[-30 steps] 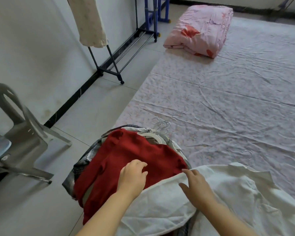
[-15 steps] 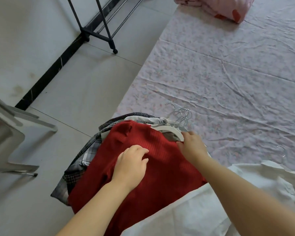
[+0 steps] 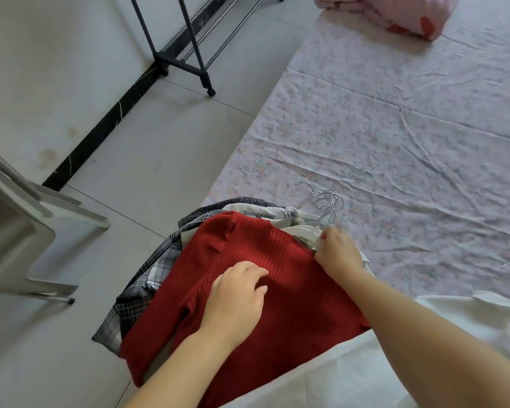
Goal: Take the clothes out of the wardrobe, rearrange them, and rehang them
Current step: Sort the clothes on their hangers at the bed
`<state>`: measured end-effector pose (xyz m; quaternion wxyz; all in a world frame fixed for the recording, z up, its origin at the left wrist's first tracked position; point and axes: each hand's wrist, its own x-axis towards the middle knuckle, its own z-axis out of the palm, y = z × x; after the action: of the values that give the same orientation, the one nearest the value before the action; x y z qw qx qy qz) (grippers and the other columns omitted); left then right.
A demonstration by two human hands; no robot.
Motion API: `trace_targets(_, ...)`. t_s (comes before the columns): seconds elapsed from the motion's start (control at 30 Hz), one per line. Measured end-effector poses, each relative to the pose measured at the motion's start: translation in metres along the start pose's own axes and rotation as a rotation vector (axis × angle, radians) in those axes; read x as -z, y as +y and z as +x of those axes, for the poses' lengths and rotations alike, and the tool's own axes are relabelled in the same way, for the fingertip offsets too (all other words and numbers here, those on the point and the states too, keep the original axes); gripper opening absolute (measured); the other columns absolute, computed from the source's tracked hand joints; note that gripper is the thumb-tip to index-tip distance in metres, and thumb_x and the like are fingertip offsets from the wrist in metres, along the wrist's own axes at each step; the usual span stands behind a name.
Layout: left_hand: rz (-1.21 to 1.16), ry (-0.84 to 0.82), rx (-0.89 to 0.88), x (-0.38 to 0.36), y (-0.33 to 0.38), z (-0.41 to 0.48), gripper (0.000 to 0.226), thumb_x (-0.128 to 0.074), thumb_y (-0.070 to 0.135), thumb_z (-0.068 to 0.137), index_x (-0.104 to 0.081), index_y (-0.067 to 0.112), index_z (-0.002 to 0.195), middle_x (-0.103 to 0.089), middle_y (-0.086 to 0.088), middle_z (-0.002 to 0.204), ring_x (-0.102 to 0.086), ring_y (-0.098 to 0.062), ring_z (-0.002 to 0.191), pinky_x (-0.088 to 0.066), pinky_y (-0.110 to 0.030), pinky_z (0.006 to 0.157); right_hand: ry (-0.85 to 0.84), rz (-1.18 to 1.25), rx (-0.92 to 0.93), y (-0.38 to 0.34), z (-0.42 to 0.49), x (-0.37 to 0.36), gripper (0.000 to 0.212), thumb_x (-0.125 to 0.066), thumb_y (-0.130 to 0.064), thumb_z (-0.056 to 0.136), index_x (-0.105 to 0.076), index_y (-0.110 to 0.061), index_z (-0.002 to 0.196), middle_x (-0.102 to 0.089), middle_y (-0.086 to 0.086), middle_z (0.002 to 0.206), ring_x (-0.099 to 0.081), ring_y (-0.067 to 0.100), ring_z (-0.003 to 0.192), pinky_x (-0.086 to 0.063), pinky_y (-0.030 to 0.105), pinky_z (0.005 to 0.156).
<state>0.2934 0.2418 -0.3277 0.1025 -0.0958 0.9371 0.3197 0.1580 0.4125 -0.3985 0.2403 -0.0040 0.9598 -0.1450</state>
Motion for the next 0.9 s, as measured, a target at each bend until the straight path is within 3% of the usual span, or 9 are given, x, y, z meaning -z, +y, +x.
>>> trace_targets(0.17,0.013,0.066,-0.014,0.02,0.017,-0.016,0.028,-0.056,0.021,0.089,-0.061,0.021,0.117,-0.056,0.008,0.119,-0.051,-0.01,0.113,-0.036,-0.026,0.099,0.06,-0.004,0.214,-0.012,-0.032,0.036,0.017,-0.052,-0.013,0.082,-0.058,-0.007,0.096,-0.058,0.011,0.098,-0.053,0.031,0.094,-0.028,0.03,0.064)
trace_targets(0.47,0.05,0.369,-0.033,0.107,0.071,-0.059,0.043,-0.063,0.013,0.085,-0.054,0.01,0.127,-0.055,-0.006,0.126,-0.049,-0.023,0.12,-0.031,-0.027,0.101,0.109,0.093,0.566,-0.062,-0.148,0.138,0.022,-0.049,-0.023,0.09,-0.056,-0.013,0.109,-0.054,0.001,0.106,-0.056,0.024,0.094,-0.038,0.031,0.068)
trace_targets(0.6,0.171,0.529,-0.088,0.155,0.087,-0.083,0.044,-0.063,0.022,0.086,-0.053,0.008,0.126,-0.06,-0.012,0.118,-0.056,-0.03,0.11,-0.042,-0.044,0.095,0.188,0.17,0.721,-0.097,-0.206,0.173,0.021,-0.049,-0.026,0.092,-0.057,-0.017,0.109,-0.055,-0.003,0.106,-0.056,0.019,0.093,-0.04,0.03,0.071)
trace_targets(0.73,0.249,0.618,-0.163,0.191,0.09,-0.115,0.055,-0.028,0.051,0.094,-0.056,0.013,0.121,-0.067,-0.004,0.105,-0.062,-0.023,0.098,-0.042,-0.047,0.093,0.275,0.295,0.806,-0.123,-0.254,0.207,0.016,-0.053,-0.022,0.091,-0.061,-0.014,0.103,-0.056,-0.003,0.098,-0.054,0.015,0.085,-0.039,0.025,0.07)
trace_targets(0.9,0.213,0.785,-0.31,0.231,0.1,-0.146,0.039,-0.041,0.037,0.089,-0.063,0.016,0.114,-0.067,0.001,0.089,-0.062,-0.021,0.084,-0.039,-0.046,0.093,0.453,0.317,0.835,-0.134,-0.311,0.235,0.012,-0.059,-0.021,0.089,-0.065,-0.016,0.097,-0.053,-0.011,0.087,-0.051,0.008,0.076,-0.037,0.011,0.066)
